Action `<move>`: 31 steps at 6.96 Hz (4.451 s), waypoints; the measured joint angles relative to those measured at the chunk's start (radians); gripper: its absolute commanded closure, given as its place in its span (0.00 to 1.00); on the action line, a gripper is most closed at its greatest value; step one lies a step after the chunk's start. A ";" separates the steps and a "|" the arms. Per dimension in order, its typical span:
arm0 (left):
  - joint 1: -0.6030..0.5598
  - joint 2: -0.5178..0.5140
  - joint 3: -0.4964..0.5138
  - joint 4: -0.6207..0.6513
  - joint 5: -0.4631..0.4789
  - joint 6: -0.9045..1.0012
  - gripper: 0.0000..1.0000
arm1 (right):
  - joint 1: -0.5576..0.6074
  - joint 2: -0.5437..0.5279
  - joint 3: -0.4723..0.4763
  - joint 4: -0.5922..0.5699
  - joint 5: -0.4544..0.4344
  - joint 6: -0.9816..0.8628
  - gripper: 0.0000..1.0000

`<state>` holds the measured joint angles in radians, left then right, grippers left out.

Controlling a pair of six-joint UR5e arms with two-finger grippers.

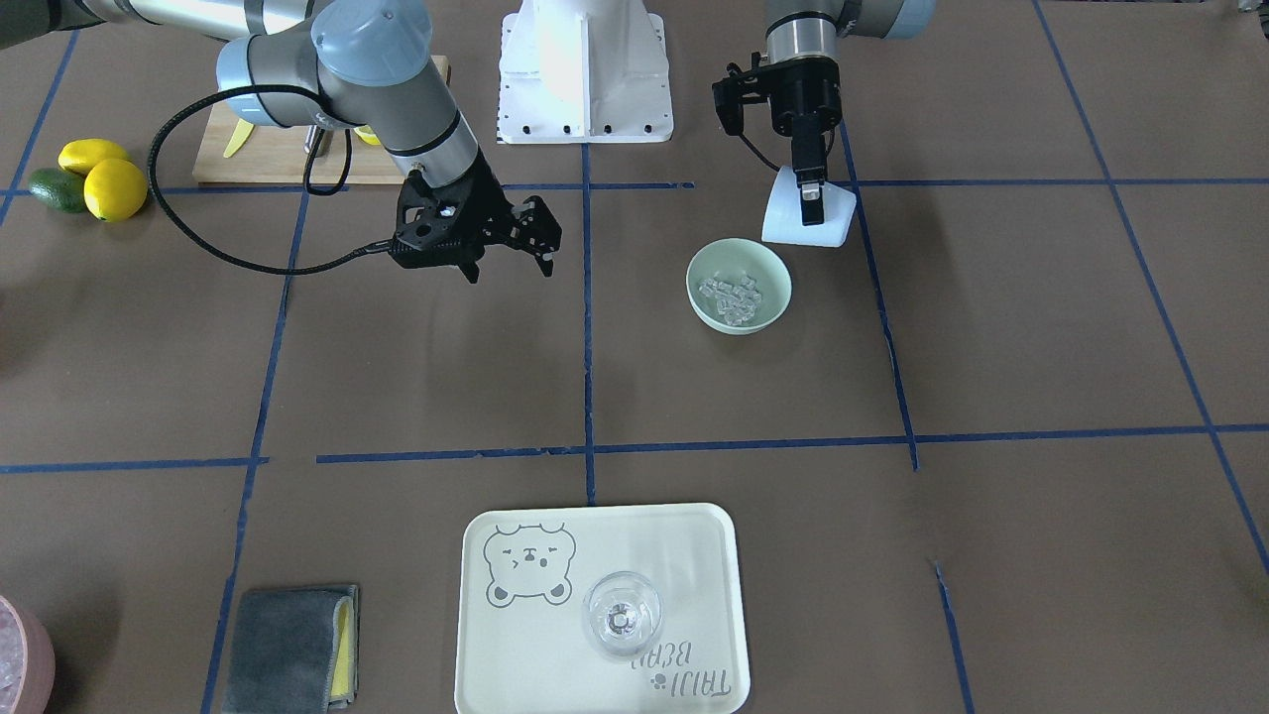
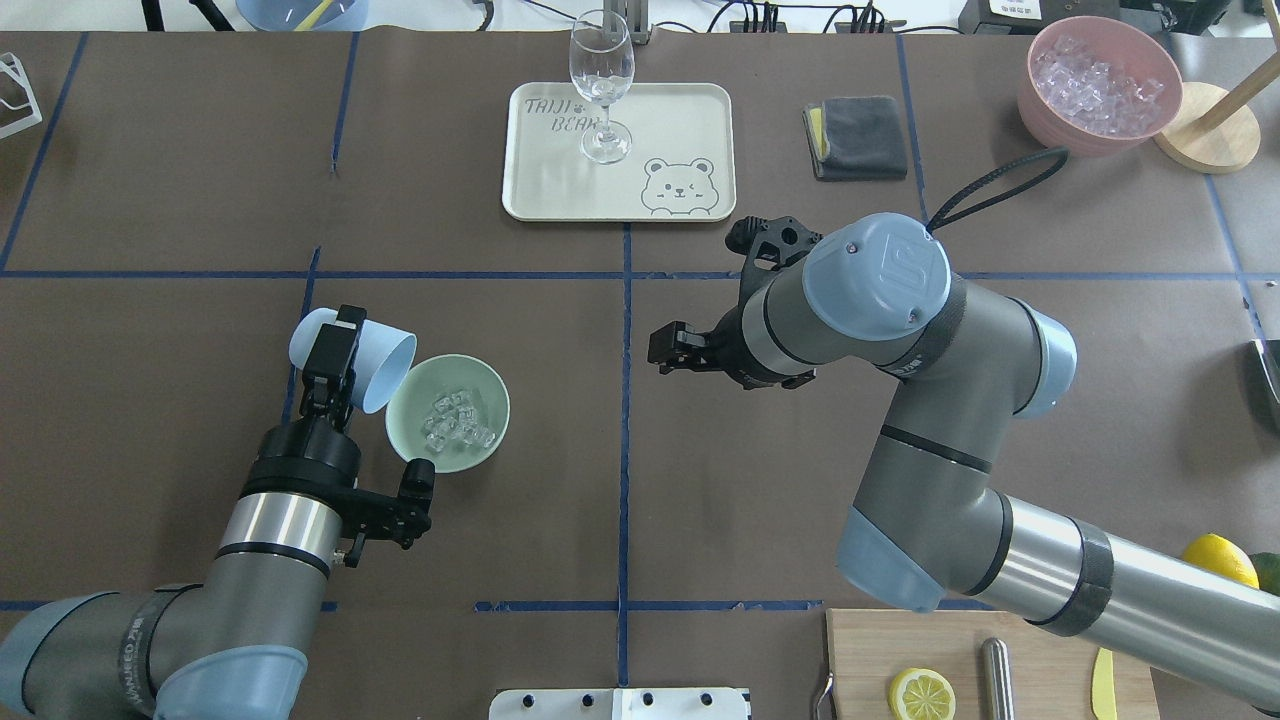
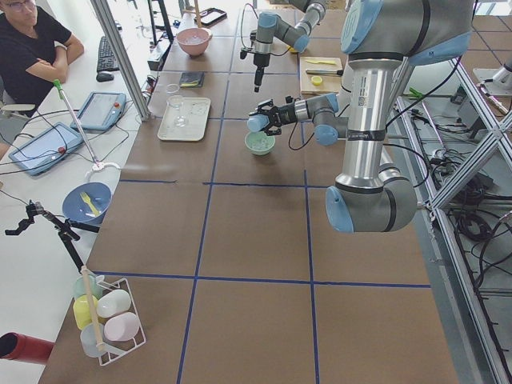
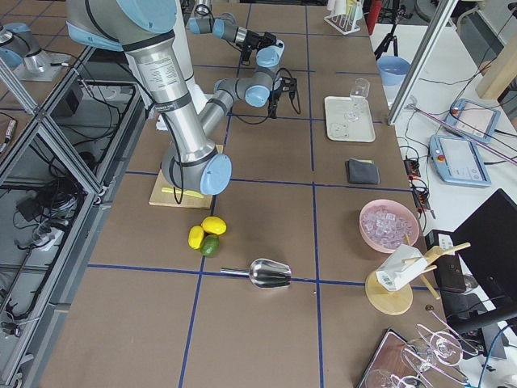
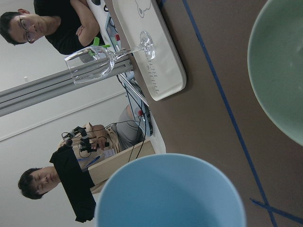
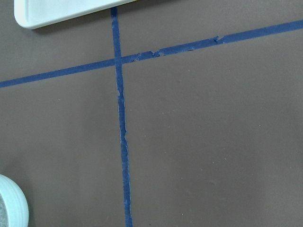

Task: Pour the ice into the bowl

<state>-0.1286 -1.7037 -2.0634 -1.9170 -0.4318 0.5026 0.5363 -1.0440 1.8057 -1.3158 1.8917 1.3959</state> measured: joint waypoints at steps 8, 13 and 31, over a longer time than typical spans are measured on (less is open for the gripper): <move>-0.113 0.199 -0.056 -0.098 -0.250 -0.759 1.00 | -0.035 0.150 -0.098 -0.001 -0.018 0.058 0.00; -0.200 0.481 0.117 -0.769 -0.274 -0.784 1.00 | -0.142 0.355 -0.329 -0.004 -0.160 0.110 0.00; -0.226 0.367 0.460 -0.815 -0.218 -1.838 1.00 | 0.060 0.048 0.055 -0.209 -0.037 -0.162 1.00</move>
<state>-0.3550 -1.3372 -1.6033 -2.7320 -0.6496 -1.3350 0.5960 -0.9961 1.8609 -1.5248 1.8547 1.2344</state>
